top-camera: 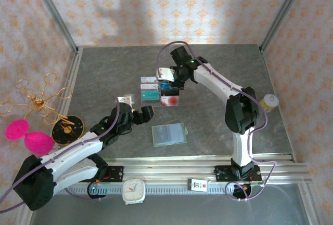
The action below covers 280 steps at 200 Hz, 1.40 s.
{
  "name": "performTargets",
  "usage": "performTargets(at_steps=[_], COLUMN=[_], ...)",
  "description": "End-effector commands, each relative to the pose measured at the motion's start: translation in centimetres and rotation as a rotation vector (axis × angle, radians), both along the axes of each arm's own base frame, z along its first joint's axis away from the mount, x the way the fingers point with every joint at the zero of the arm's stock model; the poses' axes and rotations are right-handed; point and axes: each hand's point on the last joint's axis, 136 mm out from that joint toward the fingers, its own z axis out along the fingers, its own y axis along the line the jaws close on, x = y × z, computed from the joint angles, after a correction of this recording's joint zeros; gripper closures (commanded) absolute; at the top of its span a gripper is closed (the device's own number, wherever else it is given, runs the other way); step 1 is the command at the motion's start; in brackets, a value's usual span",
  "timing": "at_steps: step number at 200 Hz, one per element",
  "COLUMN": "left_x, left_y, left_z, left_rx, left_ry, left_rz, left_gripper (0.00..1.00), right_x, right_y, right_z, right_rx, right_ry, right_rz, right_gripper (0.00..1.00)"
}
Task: Take the credit cards out of the card holder
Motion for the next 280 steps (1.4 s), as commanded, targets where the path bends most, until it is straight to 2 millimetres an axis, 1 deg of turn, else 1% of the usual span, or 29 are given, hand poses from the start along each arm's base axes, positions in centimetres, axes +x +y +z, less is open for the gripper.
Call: performTargets(at_steps=[1, 19, 37, 108, 154, 164, 175, 180, 185, 193, 206, 214, 232, 257, 280], left_x=[0.3, 0.3, 0.4, 0.4, 0.4, 0.4, 0.4, 0.3, 0.3, 0.4, 0.4, 0.4, 0.4, 0.3, 0.1], left_y=[0.0, 0.0, -0.1, -0.2, -0.1, -0.2, -0.3, -0.3, -0.4, -0.4, -0.4, -0.4, -0.3, -0.1, -0.1], left_z=[0.4, 0.5, 0.5, 0.2, 0.3, 0.3, 0.4, 0.3, 0.4, 0.4, 0.5, 0.7, 1.4, 2.2, 3.1], left_rx=[0.0, -0.003, -0.007, -0.022, -0.029, -0.032, -0.036, -0.038, -0.04, -0.042, -0.046, -0.052, -0.066, -0.104, -0.154], left_ry=[-0.003, -0.004, -0.003, 0.0, 0.0, -0.003, -0.005, -0.005, -0.006, -0.006, -0.011, -0.015, -0.037, -0.067, -0.104], left_rz=[-0.008, -0.009, -0.009, -0.014, -0.014, -0.02, -0.025, -0.029, -0.03, -0.027, -0.029, -0.027, -0.019, -0.002, 0.001], left_gripper=[0.01, 0.01, 0.01, 0.01, 0.01, 0.01, 0.01, 0.01, 0.01, 0.01, 0.01, 0.01, 0.01, 0.01, 0.01], right_x=[1.1, 1.4, 1.3, 0.2, 0.9, 1.3, 1.7, 1.8, 2.0, 2.3, 3.1, 3.2, 3.0, 1.5, 0.7], right_y=[-0.3, -0.2, -0.2, -0.6, -0.4, -0.2, 0.1, 0.3, 0.5, 0.9, 1.6, 2.0, 3.0, 4.6, 5.9], right_z=[-0.3, -0.4, -0.6, -2.3, -2.7, -2.6, -2.3, -2.0, -1.6, -0.9, 0.9, 1.9, 4.7, 8.8, 11.6], right_rx=[-0.02, -0.017, -0.016, -0.048, -0.044, -0.035, -0.02, -0.01, 0.006, 0.036, 0.102, 0.138, 0.233, 0.393, 0.583], right_ry=[-0.04, -0.046, -0.038, -0.004, -0.022, -0.038, -0.056, -0.063, -0.067, -0.078, -0.103, -0.103, -0.105, -0.059, 0.025], right_rz=[-0.014, -0.026, -0.021, -0.01, -0.036, -0.049, -0.063, -0.069, -0.078, -0.092, -0.13, -0.138, -0.146, -0.152, -0.224], right_gripper=[1.0, 1.0, 1.0, 1.0, 1.0, 0.94, 0.83, 0.76, 0.72, 0.68, 0.63, 0.62, 0.59, 0.56, 0.55])
